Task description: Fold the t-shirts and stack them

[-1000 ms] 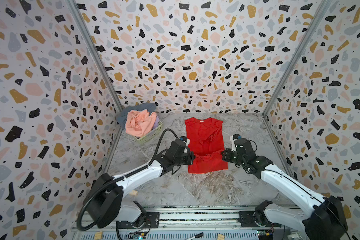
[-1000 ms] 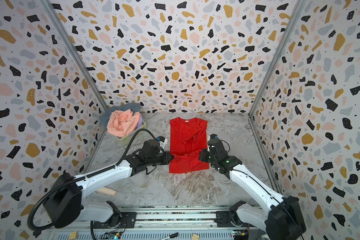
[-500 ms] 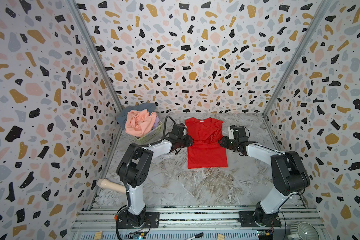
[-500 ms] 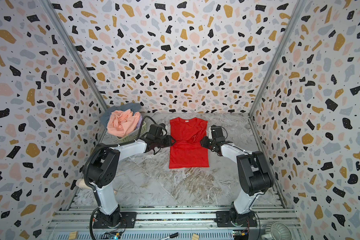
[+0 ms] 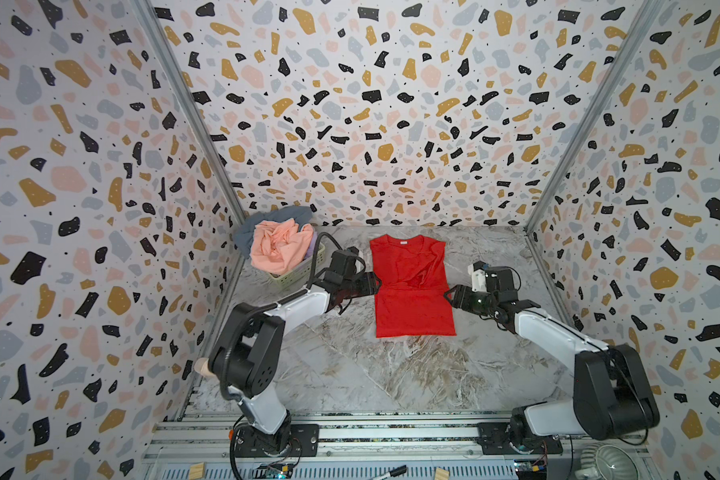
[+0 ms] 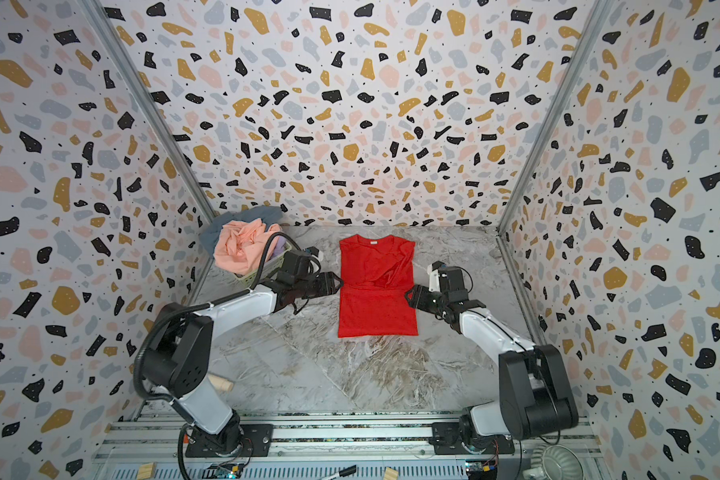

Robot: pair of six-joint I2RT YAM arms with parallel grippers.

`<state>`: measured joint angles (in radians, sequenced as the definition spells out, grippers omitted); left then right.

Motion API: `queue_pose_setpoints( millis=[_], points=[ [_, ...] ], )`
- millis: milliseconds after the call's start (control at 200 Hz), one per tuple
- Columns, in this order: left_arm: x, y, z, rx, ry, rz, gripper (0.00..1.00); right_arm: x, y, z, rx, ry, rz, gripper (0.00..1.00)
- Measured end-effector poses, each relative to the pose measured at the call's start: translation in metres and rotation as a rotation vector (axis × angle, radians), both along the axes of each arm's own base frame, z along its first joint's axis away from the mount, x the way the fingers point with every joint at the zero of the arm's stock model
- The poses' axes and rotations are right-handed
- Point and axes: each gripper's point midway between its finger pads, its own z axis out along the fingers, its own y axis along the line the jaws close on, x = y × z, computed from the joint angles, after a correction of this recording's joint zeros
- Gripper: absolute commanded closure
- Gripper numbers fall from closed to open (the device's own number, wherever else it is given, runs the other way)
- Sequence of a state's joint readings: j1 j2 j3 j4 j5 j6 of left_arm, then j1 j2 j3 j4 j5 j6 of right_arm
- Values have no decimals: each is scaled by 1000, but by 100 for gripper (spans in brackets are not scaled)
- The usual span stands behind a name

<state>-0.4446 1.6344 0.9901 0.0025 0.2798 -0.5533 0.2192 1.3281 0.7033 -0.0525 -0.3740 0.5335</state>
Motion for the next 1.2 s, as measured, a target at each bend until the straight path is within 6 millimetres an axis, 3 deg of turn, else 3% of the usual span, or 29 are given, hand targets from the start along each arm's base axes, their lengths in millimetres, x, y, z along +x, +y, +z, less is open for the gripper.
queue_pose_setpoints(
  millis=[165,300,390,476,566,666,731,816,866,921,1056,1201],
  points=[
    [-69,7,-25,-12,89,-48,34,-54,-2,-22,28,90,25,31],
    [-126,-7,-59,-10,207,-128,36,-78,-2,-43,52,162,36,32],
    [-147,-12,-76,-17,262,-146,38,-92,0,-59,75,211,40,34],
    [-146,-15,-83,-38,268,-123,39,-98,3,-72,105,250,44,36],
    [-132,-22,-84,-79,242,-89,42,-91,9,-71,143,235,47,38],
    [-115,-33,-86,-134,215,-56,59,-80,15,-73,182,221,50,44],
    [-106,-40,-89,-169,211,-37,75,-71,19,-74,206,209,49,56],
    [-99,-42,-95,-190,211,-5,90,-64,21,-81,214,211,38,84],
    [-96,-43,-96,-200,208,10,100,-60,20,-85,210,216,26,93],
    [-94,-43,-95,-205,204,22,100,-58,19,-88,202,217,18,100],
    [-99,-38,-94,-198,207,30,100,-60,20,-82,172,195,29,100],
    [-133,-33,-84,-167,223,-31,100,-79,26,-49,123,115,103,100]
  ],
)
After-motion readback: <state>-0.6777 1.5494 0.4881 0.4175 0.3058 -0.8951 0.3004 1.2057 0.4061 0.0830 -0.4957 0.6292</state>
